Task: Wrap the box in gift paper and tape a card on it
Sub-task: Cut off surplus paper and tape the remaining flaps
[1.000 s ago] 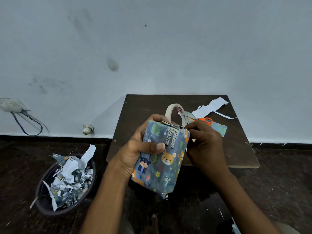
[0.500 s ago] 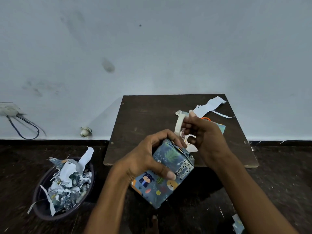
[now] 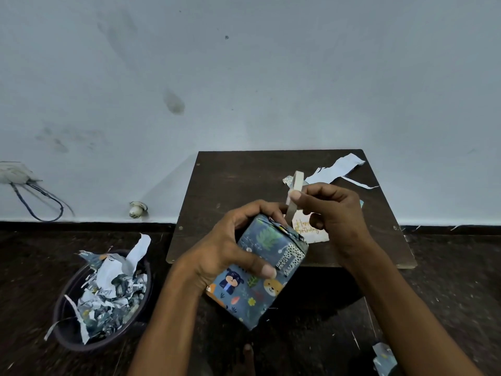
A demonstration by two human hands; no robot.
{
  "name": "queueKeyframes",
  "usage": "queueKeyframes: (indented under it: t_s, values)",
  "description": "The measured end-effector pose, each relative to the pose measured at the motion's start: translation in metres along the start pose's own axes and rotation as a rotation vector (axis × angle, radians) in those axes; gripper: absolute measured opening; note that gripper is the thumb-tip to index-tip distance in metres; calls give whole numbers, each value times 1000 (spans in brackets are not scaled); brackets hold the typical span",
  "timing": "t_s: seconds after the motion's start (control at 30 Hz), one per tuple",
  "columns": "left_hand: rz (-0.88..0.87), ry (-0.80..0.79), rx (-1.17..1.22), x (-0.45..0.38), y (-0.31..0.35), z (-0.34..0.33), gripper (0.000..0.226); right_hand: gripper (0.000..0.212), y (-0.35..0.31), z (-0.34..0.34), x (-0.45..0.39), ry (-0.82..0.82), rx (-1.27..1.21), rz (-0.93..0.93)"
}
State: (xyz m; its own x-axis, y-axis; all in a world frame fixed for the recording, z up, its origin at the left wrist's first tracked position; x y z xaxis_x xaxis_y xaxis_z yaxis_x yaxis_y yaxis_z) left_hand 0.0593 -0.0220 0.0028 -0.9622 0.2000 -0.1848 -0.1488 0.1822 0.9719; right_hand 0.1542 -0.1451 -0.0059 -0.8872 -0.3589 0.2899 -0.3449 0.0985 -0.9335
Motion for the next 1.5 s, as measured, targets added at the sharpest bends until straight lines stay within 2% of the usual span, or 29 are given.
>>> queueKeyframes:
  t_s: [0.13, 0.23, 0.33, 0.47, 0.5, 0.57, 0.67, 0.77, 0.87, 0.93, 1.03, 1.23, 1.3, 1.4, 1.5]
  values:
    - [-36, 52, -53, -6, 2, 3, 64, 11, -7, -12, 5, -41, 36, 107]
    - [-52, 74, -93, -7, 1, 7, 65, 12, -4, -12, 5, -30, 47, 90]
    - [-48, 68, -92, -7, 2, 7, 64, 11, 3, -10, 2, -36, 14, -6]
    - [-34, 28, -93, -6, 0, 3, 65, 8, 21, 7, -6, 66, -138, -195]
    - [-25, 17, -99, -5, -1, 3, 65, 3, 25, 7, -5, 63, -232, -254]
    - [-10, 5, -111, -4, -3, 1, 66, 21, 28, 9, -5, 32, -378, -323]
    - [-6, -7, -160, -6, -5, 0, 66, 13, 25, 5, -3, -30, -445, -341]
    - [-13, -5, -170, -7, -4, -1, 66, 28, 18, 5, -3, -39, -312, -279]
    - [-53, 50, -33, -7, 2, 3, 66, 14, 5, 4, -3, -11, -28, -127]
    - [-65, 79, 26, -7, 4, 6, 68, 13, -2, 0, -1, -22, 34, -28]
    - [-54, 73, 5, -8, 1, 5, 71, 27, -5, -8, 1, -72, 73, 46]
    - [-52, 40, -148, -10, 0, 3, 69, 19, -1, -11, 0, -127, 27, -24]
    - [-40, 22, -199, -10, -1, 2, 70, 23, 3, -12, -1, -148, -24, -89]
    - [-23, 0, -244, -9, -3, 1, 69, 30, 9, -8, -1, -125, -90, -173]
    - [-8, -25, -291, -8, -4, 0, 70, 25, 14, -7, 0, -101, -123, -236]
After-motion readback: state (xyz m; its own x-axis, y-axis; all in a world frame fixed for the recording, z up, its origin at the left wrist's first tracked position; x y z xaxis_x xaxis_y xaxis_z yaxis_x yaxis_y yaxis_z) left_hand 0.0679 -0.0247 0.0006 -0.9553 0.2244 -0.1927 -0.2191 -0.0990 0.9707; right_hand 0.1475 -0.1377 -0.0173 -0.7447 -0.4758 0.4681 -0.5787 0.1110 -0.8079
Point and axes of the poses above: each hand's wrist, its own x-axis away from the middle knuckle, its own z-axis out of the back of the hand, y = z × x, the point moved 10 cm from there along -x, towards the middle knuckle, and after that the axes turned 14 degrees about -z, right-handed, at the moved point
